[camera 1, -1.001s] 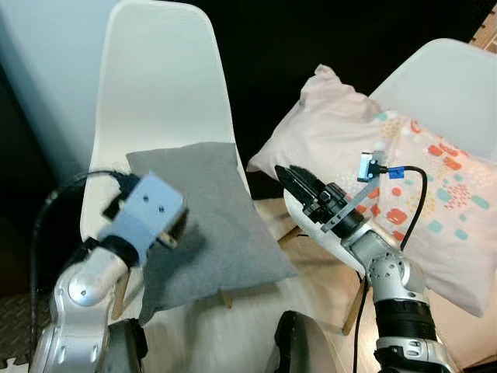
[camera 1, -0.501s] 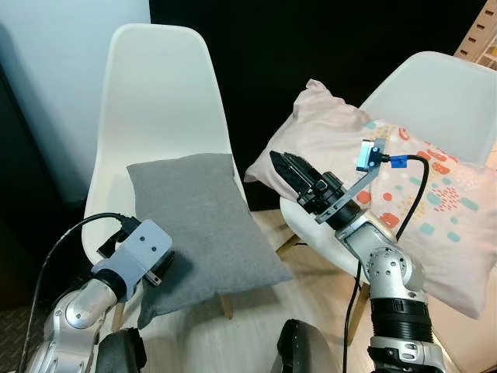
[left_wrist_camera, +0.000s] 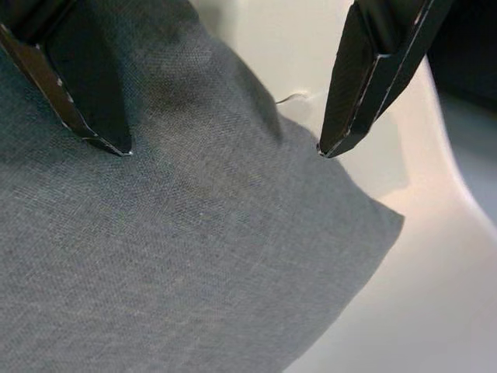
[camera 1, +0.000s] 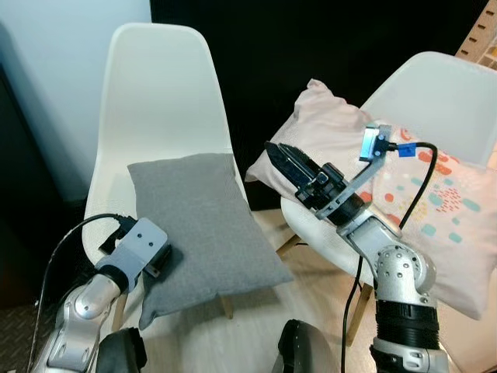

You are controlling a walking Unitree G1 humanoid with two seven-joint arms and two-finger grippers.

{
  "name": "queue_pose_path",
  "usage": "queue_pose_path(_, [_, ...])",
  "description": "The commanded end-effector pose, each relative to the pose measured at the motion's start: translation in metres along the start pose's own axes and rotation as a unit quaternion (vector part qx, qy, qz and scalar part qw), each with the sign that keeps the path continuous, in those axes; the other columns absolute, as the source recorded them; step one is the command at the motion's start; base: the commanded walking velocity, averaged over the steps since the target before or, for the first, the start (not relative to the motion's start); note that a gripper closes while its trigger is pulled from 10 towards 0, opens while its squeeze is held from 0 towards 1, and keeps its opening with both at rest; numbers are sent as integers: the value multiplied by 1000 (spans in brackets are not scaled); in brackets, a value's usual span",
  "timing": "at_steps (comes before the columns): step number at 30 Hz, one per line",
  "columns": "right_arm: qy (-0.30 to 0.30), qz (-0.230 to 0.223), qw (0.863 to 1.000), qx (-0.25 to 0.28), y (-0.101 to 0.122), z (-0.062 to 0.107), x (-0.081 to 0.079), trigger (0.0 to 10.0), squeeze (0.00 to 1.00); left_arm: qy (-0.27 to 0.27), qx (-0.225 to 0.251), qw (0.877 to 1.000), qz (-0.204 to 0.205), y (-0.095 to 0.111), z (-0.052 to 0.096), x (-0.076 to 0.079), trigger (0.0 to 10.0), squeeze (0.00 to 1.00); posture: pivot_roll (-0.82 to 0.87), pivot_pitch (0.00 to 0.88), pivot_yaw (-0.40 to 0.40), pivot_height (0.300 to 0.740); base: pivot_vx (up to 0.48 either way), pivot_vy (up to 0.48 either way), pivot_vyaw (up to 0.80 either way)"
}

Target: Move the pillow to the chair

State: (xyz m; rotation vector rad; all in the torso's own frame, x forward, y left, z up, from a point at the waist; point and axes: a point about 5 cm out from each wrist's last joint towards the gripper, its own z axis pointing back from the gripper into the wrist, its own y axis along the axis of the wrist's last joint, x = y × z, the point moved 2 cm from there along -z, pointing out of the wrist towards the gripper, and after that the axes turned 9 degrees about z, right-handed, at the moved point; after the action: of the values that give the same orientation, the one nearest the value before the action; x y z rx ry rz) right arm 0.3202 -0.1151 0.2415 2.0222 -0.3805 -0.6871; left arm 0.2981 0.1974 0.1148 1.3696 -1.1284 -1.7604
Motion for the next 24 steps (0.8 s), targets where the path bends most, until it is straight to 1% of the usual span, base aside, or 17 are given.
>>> queue_pose_path(1, [-3, -4, 1000, 0, 3, 5, -5, 10000, 0, -24, -1, 1000, 15, -6, -3, 11, 10000, 0, -33, 158, -159, 301, 0, 0, 0])
queue_pose_path(2, [-3, -4, 1000, 0, 3, 5, -5, 10000, 0, -24, -1, 1000, 15, -6, -3, 11, 10000, 0, -33, 158, -159, 301, 0, 0, 0])
queue_pose_path(5, [-4, -5, 1000, -4, 6, 8, -9, 10000, 0, -19, -8, 999, 39, -19, -2, 14, 10000, 0, -67, 181, -169, 301, 0, 0, 0])
queue_pose_path(6, [-4, -5, 1000, -4, 6, 8, -9, 10000, 0, -19, -8, 999, 39, -19, -2, 14, 10000, 0, -67, 181, -169, 301, 0, 0, 0])
queue_pose_path(7, [-4, -5, 1000, -6, 9, 9, -12, 10000, 0, -14, -11, 998, 54, -24, -1, 14, 10000, 0, -87, 191, -178, 301, 0, 0, 0])
queue_pose_path(8, [-4, -5, 1000, -7, 12, 9, -14, 10000, 0, -7, -17, 997, 73, -31, -1, 13, 0, 0, -106, 199, -188, 301, 0, 0, 0])
queue_pose_path(9, [-3, -4, 1000, -9, 14, 10, -16, 10000, 0, 1, -19, 996, 88, -37, -3, 12, 0, 0, -120, 203, -194, 301, 0, 0, 0])
queue_pose_path(13, [-2, -4, 1000, -12, 16, 10, -17, 10000, 0, 7, -21, 995, 97, -40, -4, 10, 0, 0, -123, 204, -196, 301, 0, 0, 0])
queue_pose_path(14, [-3, -3, 1000, -15, 18, 10, -18, 10000, 0, 16, -26, 996, 85, -44, -6, 7, 0, 0, -135, 208, -210, 301, 0, 0, 0])
queue_pose_path(15, [-3, -2, 1000, -18, 20, 11, -19, 10000, 0, 23, -31, 997, 59, -47, -6, 4, 0, 0, -139, 209, -214, 301, 0, 0, 0])
queue_pose_path(17, [-3, -2, 1000, -18, 20, 11, -19, 10000, 0, 23, -31, 997, 59, -47, -6, 4, 0, 0, -139, 209, -214, 301, 0, 0, 0])
queue_pose_path(18, [-3, -1, 1000, -20, 21, 11, -19, 10000, 0, 37, -42, 998, 18, -50, -6, -3, 0, 0, -141, 211, -215, 301, 0, 0, 0])
queue_pose_path(19, [-2, -1, 1000, -20, 22, 11, -20, 10000, 0, 65, -62, 994, -55, -54, -5, -15, 0, 0, -139, 212, -217, 301, 0, 0, 0])
queue_pose_path(20, [-3, -3, 1000, -21, 22, 11, -20, 10000, 0, 89, -75, 987, -109, -56, -3, -26, 0, 0, -139, 212, -217, 301, 0, 0, 0])
queue_pose_path(21, [-3, -3, 1000, -21, 22, 11, -20, 10000, 0, 89, -75, 987, -109, -56, -3, -26, 0, 0, -139, 212, -217, 301, 0, 0, 0])
queue_pose_path(23, [-4, -6, 1000, -23, 22, 10, -21, 10000, 0, 141, -88, 971, -172, -56, 2, -51, 0, 0, -134, 211, -219, 301, 0, 0, 0])
queue_pose_path(24, [-4, -6, 1000, -23, 22, 10, -21, 10000, 0, 141, -88, 971, -172, -56, 2, -51, 0, 0, -134, 211, -219, 301, 0, 0, 0])
